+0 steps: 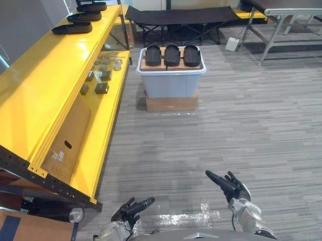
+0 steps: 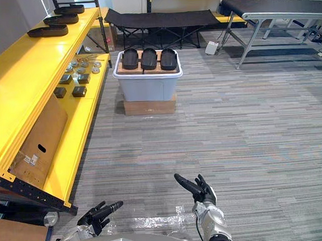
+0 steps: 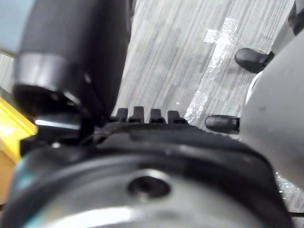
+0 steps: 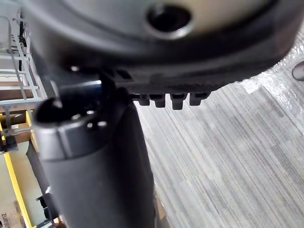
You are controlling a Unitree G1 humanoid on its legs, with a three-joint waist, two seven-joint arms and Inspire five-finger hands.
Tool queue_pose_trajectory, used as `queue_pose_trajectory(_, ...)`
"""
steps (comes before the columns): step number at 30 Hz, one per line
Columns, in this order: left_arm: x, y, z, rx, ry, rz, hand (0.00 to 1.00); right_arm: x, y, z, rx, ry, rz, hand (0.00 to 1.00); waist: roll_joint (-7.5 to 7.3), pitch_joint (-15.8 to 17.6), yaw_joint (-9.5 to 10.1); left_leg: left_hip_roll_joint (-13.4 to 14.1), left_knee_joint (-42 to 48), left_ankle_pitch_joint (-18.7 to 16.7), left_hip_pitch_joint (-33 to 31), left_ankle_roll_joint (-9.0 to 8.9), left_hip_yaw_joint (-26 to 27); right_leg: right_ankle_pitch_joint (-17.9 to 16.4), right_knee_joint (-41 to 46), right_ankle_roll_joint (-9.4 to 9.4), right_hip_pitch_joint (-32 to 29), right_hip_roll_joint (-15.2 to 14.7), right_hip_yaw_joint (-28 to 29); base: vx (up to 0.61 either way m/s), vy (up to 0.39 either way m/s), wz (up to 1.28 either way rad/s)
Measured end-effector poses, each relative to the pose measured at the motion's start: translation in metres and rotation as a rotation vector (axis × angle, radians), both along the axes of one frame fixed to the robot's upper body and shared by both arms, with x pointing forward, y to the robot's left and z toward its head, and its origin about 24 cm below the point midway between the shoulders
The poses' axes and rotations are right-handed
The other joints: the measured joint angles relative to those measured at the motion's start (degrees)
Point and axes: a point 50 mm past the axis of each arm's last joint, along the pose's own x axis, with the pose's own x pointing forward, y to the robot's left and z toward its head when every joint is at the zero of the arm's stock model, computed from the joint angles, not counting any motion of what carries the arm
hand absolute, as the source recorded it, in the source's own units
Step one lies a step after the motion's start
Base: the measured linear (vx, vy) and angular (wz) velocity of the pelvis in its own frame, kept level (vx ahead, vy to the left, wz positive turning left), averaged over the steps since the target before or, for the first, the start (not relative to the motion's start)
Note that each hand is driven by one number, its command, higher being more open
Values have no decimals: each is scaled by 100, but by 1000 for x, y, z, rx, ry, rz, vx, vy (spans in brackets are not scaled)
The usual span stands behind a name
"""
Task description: Walk over and take three plastic housings, then place them on the shelf
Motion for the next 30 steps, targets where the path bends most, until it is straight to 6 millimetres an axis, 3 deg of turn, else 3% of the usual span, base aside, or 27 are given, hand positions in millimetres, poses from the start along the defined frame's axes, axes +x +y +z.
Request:
queue_pose_trajectory(8, 2, -3, 1, -3, -20, -6, 100, -4, 6, 0, 15, -37, 64, 100, -58, 36, 13, -5, 1, -36, -44, -6, 20, 38, -101, -11, -11, 18, 44, 6, 2, -2)
queue_pose_trajectory(9, 4, -8, 2, -12, -30, -7, 100, -5, 6, -1, 17, -36, 69, 100, -51, 34, 18, -15, 3, -99, -70, 23, 6, -80, 81, -4, -122, -17, 46, 35, 21, -3)
queue_pose_trajectory(12, 11, -17, 5, -31, -63, -34, 100, -6, 5, 0, 12, -39, 65, 100, -7, 102, 22, -33, 19, -166, -77, 103, -39, -477, 1344, 49, -668, -201, 145, 83, 49, 1)
queue_pose_trajectory(13, 14, -21, 6, -33, -76, -57, 100, -4, 6, 1, 8, -47, 68, 100, 59, 227, 17, 27, 32, -177, 14, 114, -33, -510, 2228, 22, -1027, -266, 254, 108, 85, 9)
queue_pose_trajectory(14, 17, -19, 8, -27, -89, -63, 100, -5, 8, 1, 19, -48, 61, 100, 19, 383, -22, 101, 172, -185, 141, 232, -26, -619, 2803, -34, -1238, -330, 340, 95, 66, 15)
queue_pose_trajectory(16, 20, -16, 10, -15, -99, -56, 100, -10, 11, -2, 27, -35, 70, 100, -23, 468, 41, 194, 448, -383, 151, 148, -4, -709, 2567, -161, -1301, -303, 364, 100, 21, 4)
queue_pose_trajectory(19, 19, -1, 11, 21, -94, -48, 100, -7, 19, 1, 36, -76, 104, 100, -173, 501, 47, 297, 848, -678, 88, -15, 94, -501, 1670, 35, -1391, -203, 565, 90, -25, -17)
queue_pose_trajectory(22, 14, -1, 9, -6, -72, -16, 100, -21, 27, -3, 50, -59, 104, 100, -329, 445, 43, 309, 1349, -1140, 12, -203, 32, -408, 1497, -39, -1300, -173, 927, 114, -166, 5)
queue_pose_trajectory(23, 16, -5, 9, -25, -77, -3, 100, -29, 28, -6, 57, -38, 93, 100, -320, 435, 36, 399, 1593, -1316, -7, -272, -104, -268, 1555, -144, -1230, -138, 848, 158, -248, 46)
queue_pose_trajectory(24, 16, -11, 9, -58, -80, 21, 100, -36, 27, -9, 59, -20, 81, 100, -217, 393, 18, 593, 1762, -1471, -23, -383, -232, -398, 1614, -325, -1142, -2, 658, 171, -250, 45)
queue_pose_trajectory(25, 16, -15, 8, -72, -80, 35, 100, -40, 27, -9, 59, -12, 78, 100, -142, 354, 24, 702, 1838, -1554, -51, -400, -271, -458, 1612, -376, -1114, 87, 593, 204, -248, 39)
queue_pose_trajectory(27, 16, -20, 8, -119, -90, 109, 100, -41, 23, -8, 52, -20, 49, 100, 54, 262, 43, 1174, 2629, -1733, -400, -601, -367, -659, 1478, -456, -977, 428, 425, 266, -281, 29)
queue_pose_trajectory(28, 21, -19, 11, -126, -114, 133, 100, -36, 22, -5, 52, -41, 22, 100, 88, 292, 91, 1452, 3827, -1704, -965, -492, -455, -725, 1443, -569, -901, 583, 395, 232, -259, 9)
queue_pose_trajectory(30, 26, -18, 16, -144, -164, 190, 100, -30, 19, -1, 34, -79, 16, 100, 174, 463, 226, 1675, 5472, -1664, -1662, -547, -801, -811, 1214, -816, -381, 886, 433, 234, -189, -13)
